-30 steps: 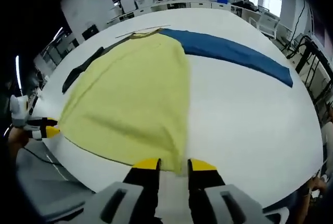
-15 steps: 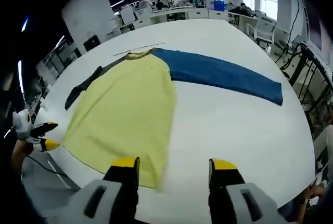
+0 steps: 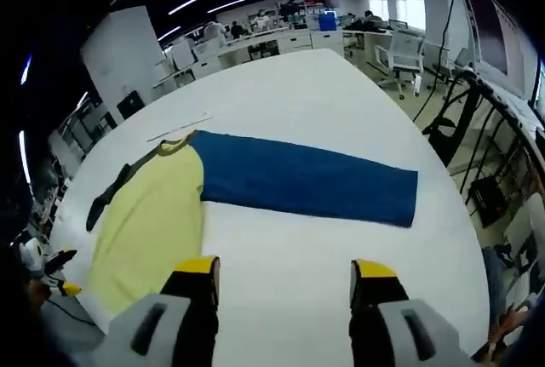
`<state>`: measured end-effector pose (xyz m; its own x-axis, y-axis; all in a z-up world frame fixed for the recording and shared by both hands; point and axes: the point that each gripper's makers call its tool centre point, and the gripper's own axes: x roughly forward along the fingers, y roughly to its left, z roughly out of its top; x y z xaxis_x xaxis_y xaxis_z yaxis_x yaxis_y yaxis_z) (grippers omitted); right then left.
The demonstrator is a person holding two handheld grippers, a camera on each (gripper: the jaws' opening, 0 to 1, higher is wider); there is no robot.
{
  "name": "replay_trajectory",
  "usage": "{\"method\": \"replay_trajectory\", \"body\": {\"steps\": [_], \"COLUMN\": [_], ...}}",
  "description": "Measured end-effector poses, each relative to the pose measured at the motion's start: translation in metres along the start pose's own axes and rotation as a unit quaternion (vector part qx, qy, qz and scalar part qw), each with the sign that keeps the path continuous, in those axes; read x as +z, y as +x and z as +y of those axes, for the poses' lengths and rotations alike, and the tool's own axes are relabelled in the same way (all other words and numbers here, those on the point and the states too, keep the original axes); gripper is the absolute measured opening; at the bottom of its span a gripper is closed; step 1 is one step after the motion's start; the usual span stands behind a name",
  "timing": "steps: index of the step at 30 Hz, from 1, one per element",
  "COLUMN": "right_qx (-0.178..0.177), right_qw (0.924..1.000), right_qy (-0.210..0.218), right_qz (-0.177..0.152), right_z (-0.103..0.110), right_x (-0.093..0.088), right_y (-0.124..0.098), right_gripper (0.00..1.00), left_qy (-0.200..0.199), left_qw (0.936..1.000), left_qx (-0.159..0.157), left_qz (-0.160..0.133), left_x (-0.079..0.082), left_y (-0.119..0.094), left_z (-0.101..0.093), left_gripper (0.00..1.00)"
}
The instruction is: Fold the garment on the visible template until the final outline fits inside the template.
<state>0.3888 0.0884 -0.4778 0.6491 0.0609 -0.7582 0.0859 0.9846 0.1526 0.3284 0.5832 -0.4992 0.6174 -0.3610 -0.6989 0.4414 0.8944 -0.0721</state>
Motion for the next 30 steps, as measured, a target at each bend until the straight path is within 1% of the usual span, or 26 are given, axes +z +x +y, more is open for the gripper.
{"method": "replay_trajectory", "body": {"steps": [1, 2, 3, 4, 5, 7, 8, 10, 11, 12, 13, 14, 16, 17, 19, 22, 25, 26, 27, 28, 29, 30], "right_qx": [0.004, 0.007, 0.005, 0.003, -0.005, -0.031, -0.038, -0.048, -0.056, -0.058, -0.061, -0.072, -0.075, -0.079, -0.083, -0.081, -0.074, -0.079, -0.087, -0.094, -0.104, -0.107], "right_qw": [0.9999, 0.9999, 0.9994, 0.9994, 0.9995, 0.9994, 0.9992, 0.9986, 0.9979, 0.9976, 0.9974, 0.9968, 0.9966, 0.9963, 0.9962, 0.9963, 0.9952, 0.9942, 0.9943, 0.9948, 0.9939, 0.9936], "right_qy": [0.008, 0.013, 0.032, 0.034, 0.032, 0.014, 0.012, 0.017, 0.028, 0.035, 0.035, 0.033, 0.033, 0.035, 0.024, 0.026, 0.062, 0.073, 0.061, 0.035, 0.027, 0.029], "right_qz": [0.004, 0.001, -0.008, -0.007, -0.004, -0.010, -0.007, -0.012, -0.018, -0.016, -0.015, -0.013, -0.011, -0.007, 0.012, 0.013, 0.012, 0.011, 0.008, 0.017, 0.023, 0.022], "right_z": [-0.004, -0.006, -0.012, -0.015, -0.022, -0.037, -0.041, -0.053, -0.060, -0.065, -0.069, -0.075, -0.081, -0.083, -0.086, -0.085, -0.085, -0.085, -0.086, -0.087, -0.089, -0.088], "right_x": [0.003, 0.006, 0.011, 0.012, 0.013, 0.018, 0.018, 0.022, 0.024, 0.024, 0.024, 0.022, 0.021, 0.019, 0.011, 0.008, 0.006, 0.005, 0.007, 0.006, 0.005, 0.005], "right_y": [0.003, 0.006, 0.011, 0.012, 0.016, 0.021, 0.023, 0.029, 0.030, 0.033, 0.034, 0.036, 0.039, 0.040, 0.042, 0.044, 0.046, 0.046, 0.042, 0.040, 0.037, 0.036], "right_gripper": [0.59, 0.59, 0.59, 0.59, 0.58, 0.56, 0.55, 0.54, 0.54, 0.54, 0.54, 0.53, 0.49, 0.49, 0.47, 0.41, 0.35, 0.32, 0.29, 0.27, 0.24, 0.22], "left_qy": [0.001, 0.003, 0.004, 0.006, 0.008, 0.008, 0.008, 0.006, 0.009, 0.010, 0.011, 0.012, 0.007, 0.006, 0.000, -0.003, -0.004, -0.004, -0.004, -0.004, -0.005, -0.007], "left_qw": [1.0000, 1.0000, 1.0000, 0.9999, 0.9999, 0.9999, 0.9999, 0.9999, 0.9998, 0.9997, 0.9997, 0.9997, 0.9997, 0.9997, 0.9998, 0.9998, 0.9998, 0.9998, 0.9998, 0.9998, 0.9997, 0.9997], "left_qx": [0.000, -0.001, 0.000, 0.000, 0.001, 0.003, 0.003, 0.005, 0.004, 0.007, 0.008, 0.008, 0.011, 0.010, 0.011, 0.012, 0.015, 0.016, 0.017, 0.018, 0.019, 0.018], "left_qz": [0.000, 0.001, 0.008, 0.009, 0.009, 0.010, 0.009, 0.012, 0.015, 0.020, 0.021, 0.020, 0.020, 0.020, 0.018, 0.015, 0.009, 0.008, 0.008, 0.010, 0.012, 0.013], "left_x": [0.001, 0.001, 0.001, 0.001, 0.003, 0.004, 0.005, 0.005, 0.005, 0.003, 0.002, 0.002, 0.002, 0.001, 0.001, 0.002, 0.005, 0.006, 0.006, 0.005, 0.004, 0.003], "left_y": [0.001, 0.002, 0.004, 0.005, 0.006, 0.006, 0.006, 0.007, 0.007, 0.007, 0.008, 0.007, 0.007, 0.007, 0.007, 0.007, 0.006, 0.006, 0.005, 0.005, 0.004, 0.004], "left_z": [0.000, 0.000, 0.000, 0.000, 0.000, 0.001, 0.001, 0.002, 0.002, 0.003, 0.003, 0.003, 0.004, 0.004, 0.005, 0.005, 0.007, 0.008, 0.008, 0.009, 0.009, 0.009], "left_gripper": [0.99, 0.99, 0.99, 0.99, 0.99, 0.99, 0.99, 0.99, 0.99, 0.98, 0.98, 0.98, 0.97, 0.97, 0.96, 0.96, 0.95, 0.94, 0.94, 0.93, 0.91, 0.88]}}
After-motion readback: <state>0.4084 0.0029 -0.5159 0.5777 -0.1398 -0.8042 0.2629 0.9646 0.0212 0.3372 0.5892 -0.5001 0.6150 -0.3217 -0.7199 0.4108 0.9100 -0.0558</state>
